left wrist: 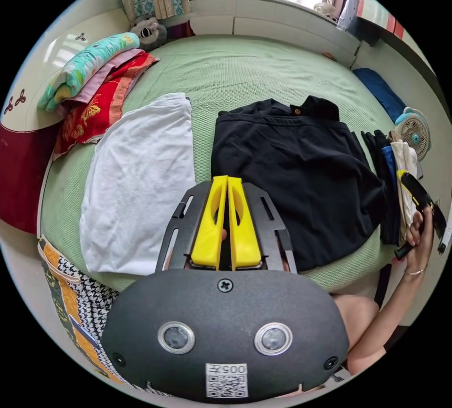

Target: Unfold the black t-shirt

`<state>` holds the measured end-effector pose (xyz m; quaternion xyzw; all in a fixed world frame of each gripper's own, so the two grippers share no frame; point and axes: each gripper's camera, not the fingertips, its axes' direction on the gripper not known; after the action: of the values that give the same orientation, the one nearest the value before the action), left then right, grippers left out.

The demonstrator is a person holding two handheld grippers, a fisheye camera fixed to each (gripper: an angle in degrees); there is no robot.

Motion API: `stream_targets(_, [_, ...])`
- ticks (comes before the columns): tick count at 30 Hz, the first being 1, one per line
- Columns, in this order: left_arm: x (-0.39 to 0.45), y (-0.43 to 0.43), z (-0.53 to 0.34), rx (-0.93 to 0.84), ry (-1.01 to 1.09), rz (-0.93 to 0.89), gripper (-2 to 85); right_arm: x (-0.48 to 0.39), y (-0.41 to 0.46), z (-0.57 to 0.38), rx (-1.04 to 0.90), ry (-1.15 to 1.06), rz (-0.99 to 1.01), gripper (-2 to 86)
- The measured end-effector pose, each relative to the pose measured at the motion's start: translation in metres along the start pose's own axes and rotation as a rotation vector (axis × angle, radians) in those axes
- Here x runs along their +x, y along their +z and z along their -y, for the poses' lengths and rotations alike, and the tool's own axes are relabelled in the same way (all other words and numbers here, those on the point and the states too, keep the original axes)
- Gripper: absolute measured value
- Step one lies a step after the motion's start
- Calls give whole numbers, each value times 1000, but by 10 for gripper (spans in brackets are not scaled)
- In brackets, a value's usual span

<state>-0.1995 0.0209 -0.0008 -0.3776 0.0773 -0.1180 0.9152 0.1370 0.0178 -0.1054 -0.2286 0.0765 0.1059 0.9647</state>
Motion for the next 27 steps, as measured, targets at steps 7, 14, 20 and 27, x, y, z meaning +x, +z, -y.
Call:
stream_targets(7, [10, -8, 3, 5, 22, -9, -3, 12, 13, 31, -101, -64, -9, 95])
stream_targets(14, [18, -20, 1, 7, 46, -39, -3, 15, 35, 47, -216, -172, 51, 107])
stream_targets(20, [10, -31, -4, 17, 22, -65, -3, -3, 64, 61, -267, -212, -124, 26])
stream_targets(27, [3, -40, -10, 17, 25, -75, -2, 27, -24, 56, -255, -225, -89, -15])
